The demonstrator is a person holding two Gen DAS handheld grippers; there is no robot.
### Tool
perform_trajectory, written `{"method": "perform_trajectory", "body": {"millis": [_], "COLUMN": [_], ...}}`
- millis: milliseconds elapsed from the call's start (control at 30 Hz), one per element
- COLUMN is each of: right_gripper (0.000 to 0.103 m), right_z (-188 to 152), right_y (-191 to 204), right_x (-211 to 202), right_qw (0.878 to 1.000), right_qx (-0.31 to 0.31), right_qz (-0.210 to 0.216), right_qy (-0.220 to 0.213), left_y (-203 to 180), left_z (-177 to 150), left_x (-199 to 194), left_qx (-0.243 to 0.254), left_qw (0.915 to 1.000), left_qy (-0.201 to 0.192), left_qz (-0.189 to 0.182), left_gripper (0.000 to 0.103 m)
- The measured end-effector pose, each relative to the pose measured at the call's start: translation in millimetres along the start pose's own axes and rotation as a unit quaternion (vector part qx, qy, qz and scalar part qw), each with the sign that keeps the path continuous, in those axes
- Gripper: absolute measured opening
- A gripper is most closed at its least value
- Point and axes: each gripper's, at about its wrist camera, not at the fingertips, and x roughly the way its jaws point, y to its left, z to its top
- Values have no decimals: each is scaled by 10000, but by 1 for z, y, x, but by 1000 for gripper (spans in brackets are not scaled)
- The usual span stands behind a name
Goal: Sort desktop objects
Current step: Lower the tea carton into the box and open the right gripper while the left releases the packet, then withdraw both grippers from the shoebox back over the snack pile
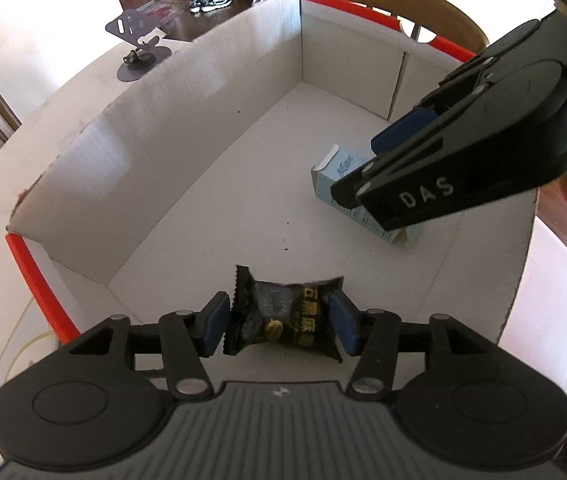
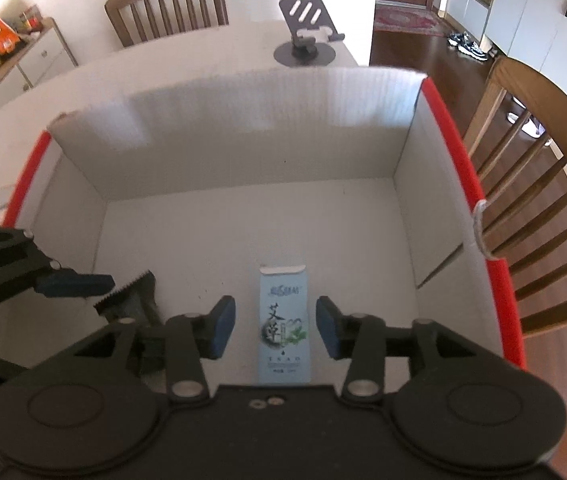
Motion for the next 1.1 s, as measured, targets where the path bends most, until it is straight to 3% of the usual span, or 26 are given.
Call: {"method": "perform_trajectory", "body": {"millis": [233,333,367,400,467,533,567,1100], "right_gripper": [48,49,50,52,67,66,66,71], "right_z": [1,0,0,-1,-6,-9,-9,-17], "right_y": [1,3,3,4,4,4,4,17], "right_x": [-13,-23,-27,-31,-40,-49,-53,-88], "right_qw": [9996,9989,9986,9983,9976,9964,9958,9883], "right_qx": [103,157,174,186,200,213,225,428], "right_qz": [166,296,339,366,401,430,452,593], "right_qy": [-214,-328,-366,-406,-524,-697,-763,-1341], "left_y": [-1,3,5,6,6,5,5,5], "left_z": [6,5,5,5,4,1,0,-33], "left_x": [-12,-21,-24,-28,-32,-38,-41,-81], "left_qx": [-74,-269,-346,-422,-478,-528,-564,-916], "left_qw": [9997,9989,9985,9979,9970,9960,9955,9846], "left_qy": [-236,-380,-424,-492,-600,-709,-756,-1459], "left_qz": [86,101,34,-58,-65,-94,-104,-297], "left_gripper": [65,80,90,92,92,95,102,103]}}
